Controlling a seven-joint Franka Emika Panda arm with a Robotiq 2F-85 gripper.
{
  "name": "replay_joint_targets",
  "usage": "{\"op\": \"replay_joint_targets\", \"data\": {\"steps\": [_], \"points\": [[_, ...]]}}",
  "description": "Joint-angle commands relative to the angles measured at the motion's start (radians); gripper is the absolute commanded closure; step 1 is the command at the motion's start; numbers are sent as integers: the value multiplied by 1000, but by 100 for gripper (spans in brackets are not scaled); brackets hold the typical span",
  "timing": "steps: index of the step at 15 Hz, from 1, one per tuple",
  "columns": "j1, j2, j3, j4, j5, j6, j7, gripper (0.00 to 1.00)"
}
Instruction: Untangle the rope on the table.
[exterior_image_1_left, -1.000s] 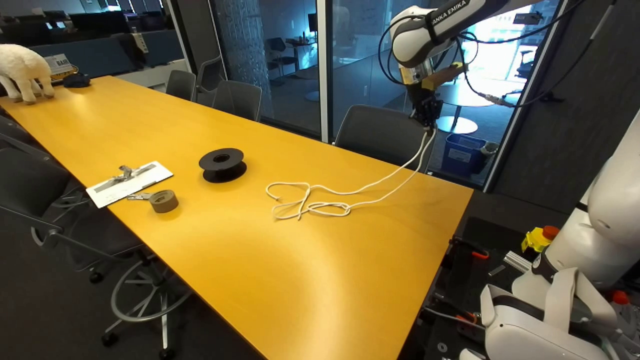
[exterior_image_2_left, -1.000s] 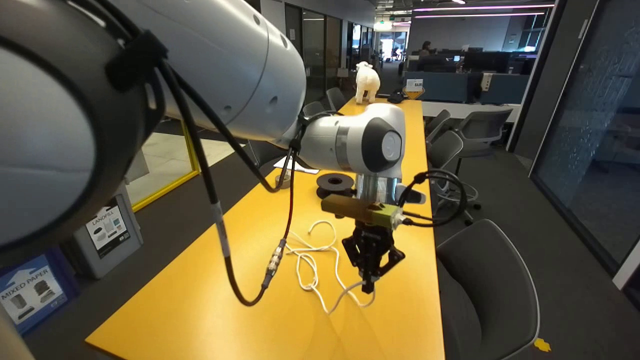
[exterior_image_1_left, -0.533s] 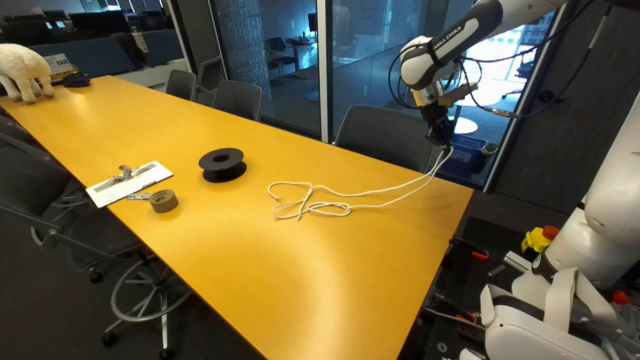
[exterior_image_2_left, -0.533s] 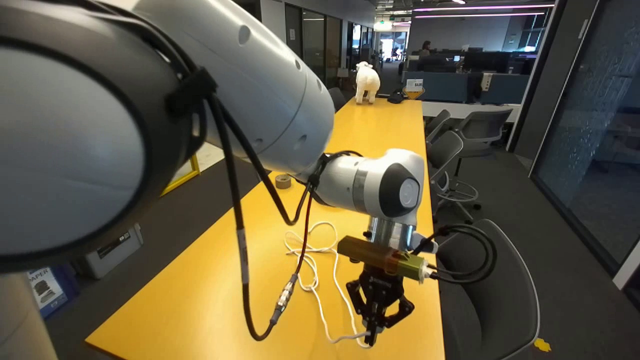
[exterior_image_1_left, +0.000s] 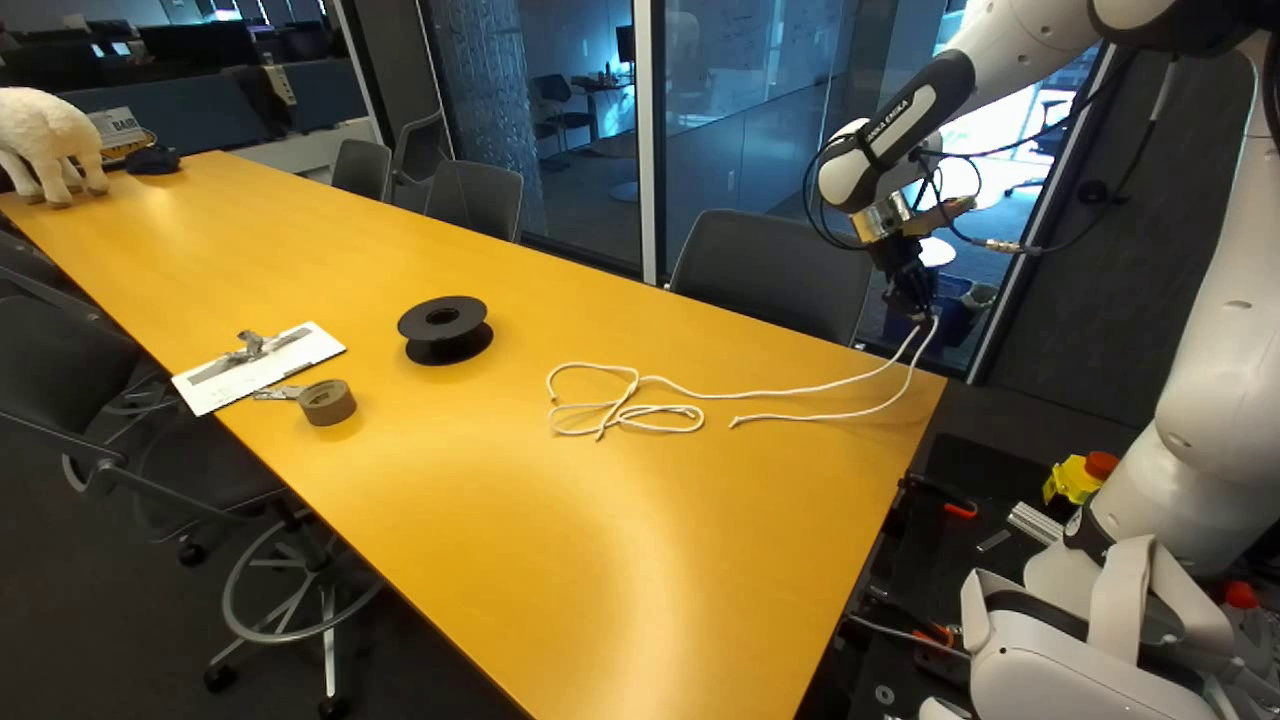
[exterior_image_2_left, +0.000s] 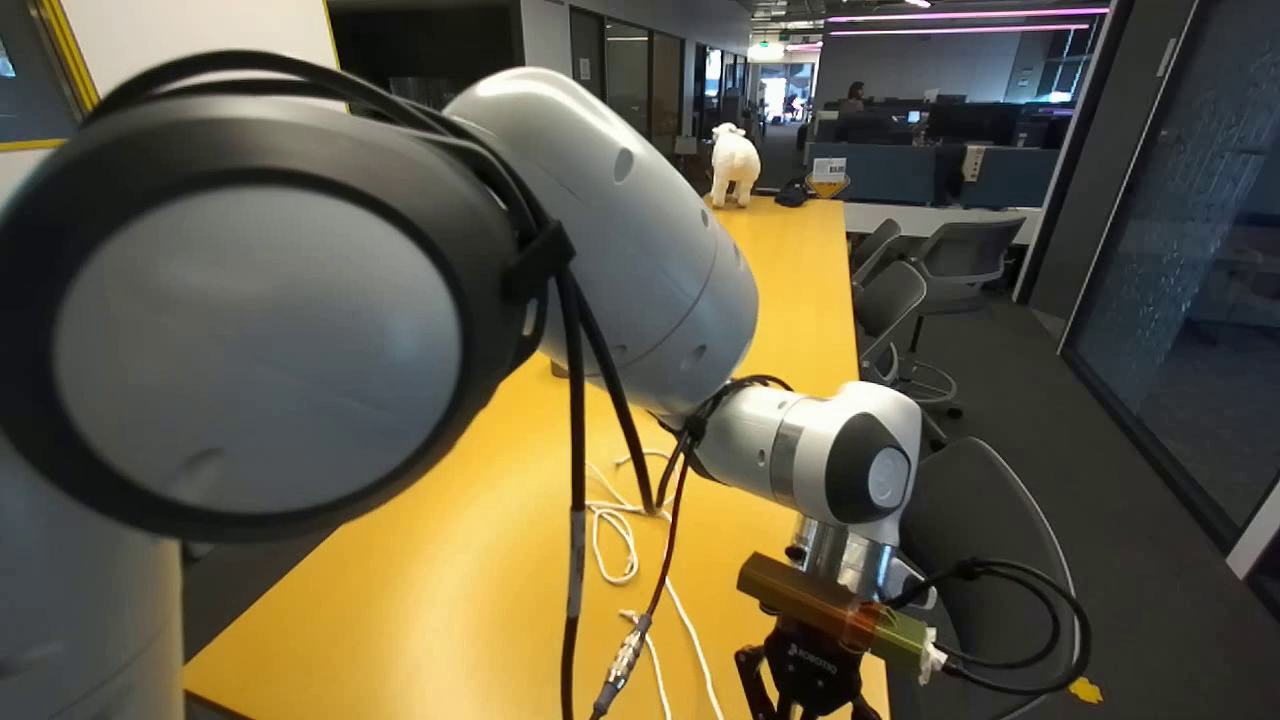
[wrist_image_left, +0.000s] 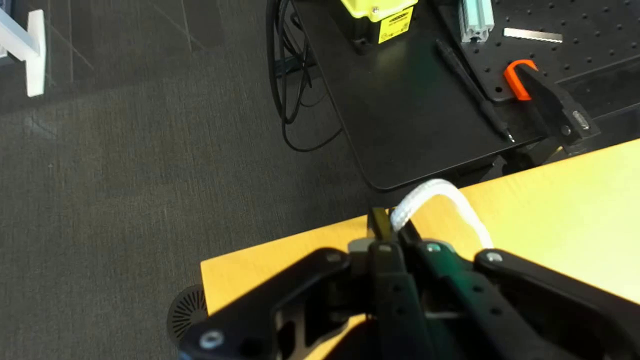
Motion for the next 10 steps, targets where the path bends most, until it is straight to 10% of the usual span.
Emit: {"op": "replay_joint_targets", "data": {"steps": [1,10], "points": [[-31,76,-6,91,2,-37,-49,99],[-81,258,16,295,10,-62,-118,99]]}}
